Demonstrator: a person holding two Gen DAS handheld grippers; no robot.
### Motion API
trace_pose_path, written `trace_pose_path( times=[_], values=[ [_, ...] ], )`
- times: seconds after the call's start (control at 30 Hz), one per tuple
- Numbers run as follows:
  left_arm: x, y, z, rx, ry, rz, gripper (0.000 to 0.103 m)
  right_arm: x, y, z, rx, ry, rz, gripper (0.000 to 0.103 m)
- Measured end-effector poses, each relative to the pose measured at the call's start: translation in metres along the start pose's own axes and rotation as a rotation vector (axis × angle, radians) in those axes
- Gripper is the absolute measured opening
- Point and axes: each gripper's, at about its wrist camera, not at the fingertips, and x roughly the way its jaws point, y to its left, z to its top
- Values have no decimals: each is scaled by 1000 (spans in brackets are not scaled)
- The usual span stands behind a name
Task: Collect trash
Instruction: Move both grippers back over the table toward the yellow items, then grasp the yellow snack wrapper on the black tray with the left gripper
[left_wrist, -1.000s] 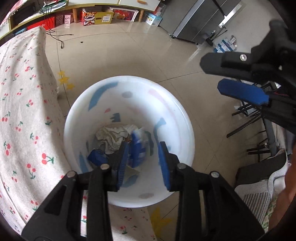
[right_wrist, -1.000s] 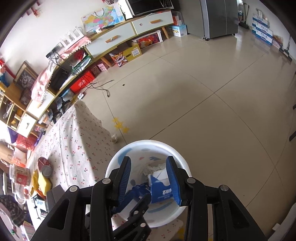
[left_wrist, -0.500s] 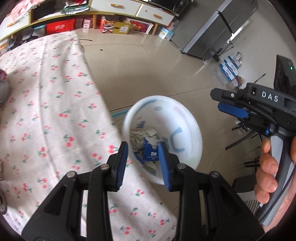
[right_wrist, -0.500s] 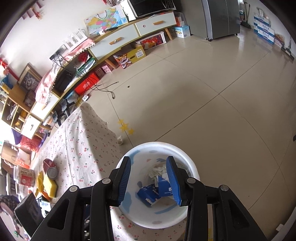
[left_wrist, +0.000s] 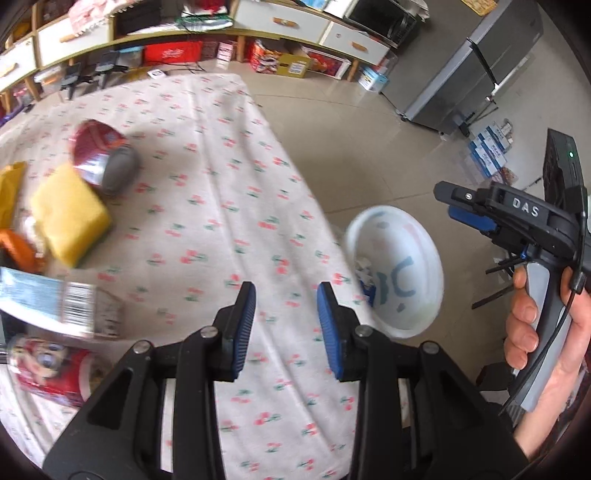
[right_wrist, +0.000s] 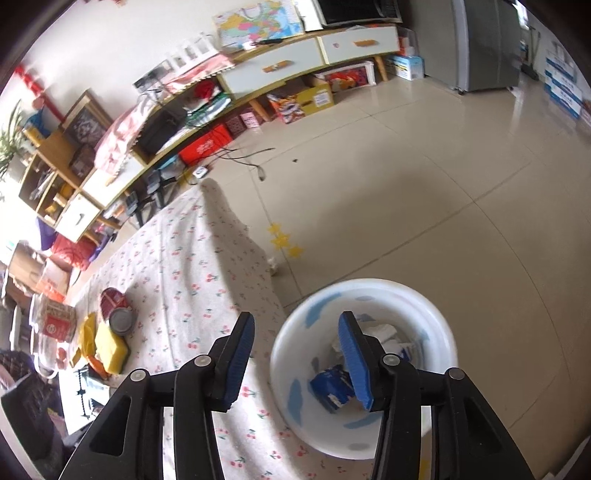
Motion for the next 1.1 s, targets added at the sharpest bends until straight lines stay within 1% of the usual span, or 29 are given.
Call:
trace_pose_path(
  times=[0.07,0.13,0.23,0.37,0.47,0.5,0.6,0.7,0.9,1.0,1.1],
  values=[
    [-10,18,1,-16,-11,47,42,1,15,0,-35,-8,27,56],
    [-20,41,5,-35,-11,83,43,4,30,0,-70,-6,56,59],
    [-37,80,13,-65,-5,144,46,11,51,-4,-115,11,79,59],
    [-62,145,21,-111,-11,278,55,20,78,-10,-165,33,91,59],
    [-75,189,27,-159,-7,332,55,29,99,-17,-201,57,126,59],
    [-78,202,30,-177,-5,339,55,33,107,-21,-217,68,140,59],
    [-78,234,36,-234,-3,326,55,45,135,-32,-263,104,176,59],
    [-72,251,39,-271,4,322,55,59,162,-44,-306,145,202,59],
    [-59,264,49,-262,17,344,55,76,206,-65,-388,163,204,59],
    [-52,268,53,-254,25,346,55,82,217,-70,-405,172,222,59],
    [-45,270,58,-222,44,374,55,91,223,-74,-412,185,218,59]
  ],
)
